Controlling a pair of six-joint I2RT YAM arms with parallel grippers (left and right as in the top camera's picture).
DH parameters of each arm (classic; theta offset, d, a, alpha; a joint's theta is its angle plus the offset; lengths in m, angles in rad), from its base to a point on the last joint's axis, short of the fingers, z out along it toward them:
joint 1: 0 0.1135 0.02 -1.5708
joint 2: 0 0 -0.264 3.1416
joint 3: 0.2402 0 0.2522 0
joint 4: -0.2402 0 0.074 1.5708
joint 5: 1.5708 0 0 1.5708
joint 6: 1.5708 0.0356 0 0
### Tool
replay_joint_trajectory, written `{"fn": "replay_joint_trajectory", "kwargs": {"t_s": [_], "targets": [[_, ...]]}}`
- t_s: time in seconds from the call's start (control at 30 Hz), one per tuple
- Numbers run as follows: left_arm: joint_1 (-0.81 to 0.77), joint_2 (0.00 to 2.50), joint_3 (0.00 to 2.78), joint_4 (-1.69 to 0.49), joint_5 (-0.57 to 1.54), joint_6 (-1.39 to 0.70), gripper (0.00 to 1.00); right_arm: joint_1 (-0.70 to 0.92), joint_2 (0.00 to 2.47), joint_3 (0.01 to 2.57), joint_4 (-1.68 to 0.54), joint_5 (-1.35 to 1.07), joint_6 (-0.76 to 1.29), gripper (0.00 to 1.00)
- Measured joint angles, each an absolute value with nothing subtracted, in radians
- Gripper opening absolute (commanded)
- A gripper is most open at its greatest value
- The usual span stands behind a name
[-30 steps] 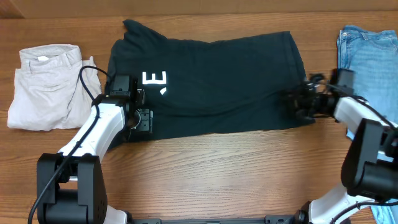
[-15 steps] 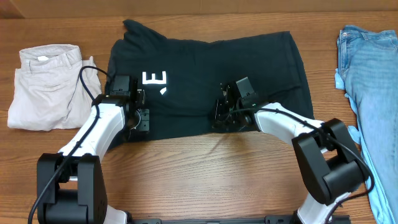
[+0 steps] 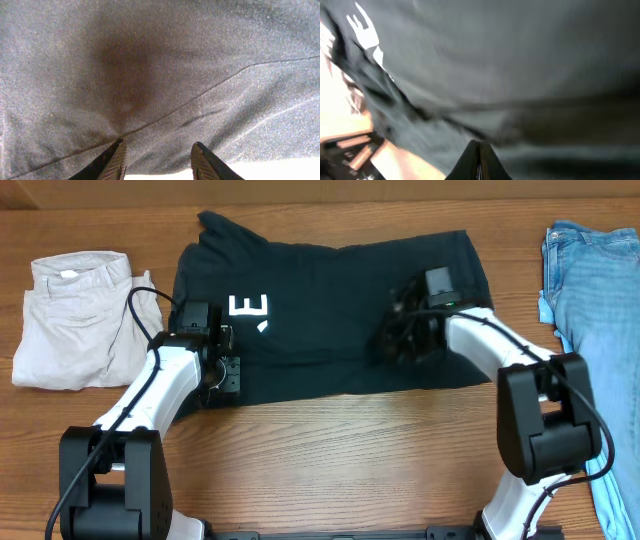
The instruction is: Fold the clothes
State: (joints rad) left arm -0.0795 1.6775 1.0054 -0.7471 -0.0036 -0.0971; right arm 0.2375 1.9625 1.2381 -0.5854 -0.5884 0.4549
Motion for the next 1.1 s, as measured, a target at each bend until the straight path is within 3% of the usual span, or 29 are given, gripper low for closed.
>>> {"fn": "replay_joint_trajectory", "kwargs": {"t_s": [0.2,0.43,0.6,0.87,1.1], "targets": [[-0.08,1.678,1.005,-0.751,-0.004,-0.097,0.45,0.535,1.983,1.233,-0.439,-0.515,0.477,0.04],[-0.08,1.678,1.005,-0.756,-0.004,-0.097,0.45,0.552,2.072,1.232,-0.337,-0.495,0.524,0.04],[-0.08,1.678,1.005,-0.764,-0.004,-0.097,0.45,0.509,2.079,1.232,-0.299,-0.481,0.528,0.04],[-0.08,1.678,1.005,-0.769,-0.004,-0.094,0.45,0.3,2.088,1.229,-0.147,-0.525,0.599,0.04],[-0.078,1.678,1.005,-0.806,-0.075,-0.081,0.41,0.183,2.081,1.228,-0.376,-0.729,0.538,0.04]]}}
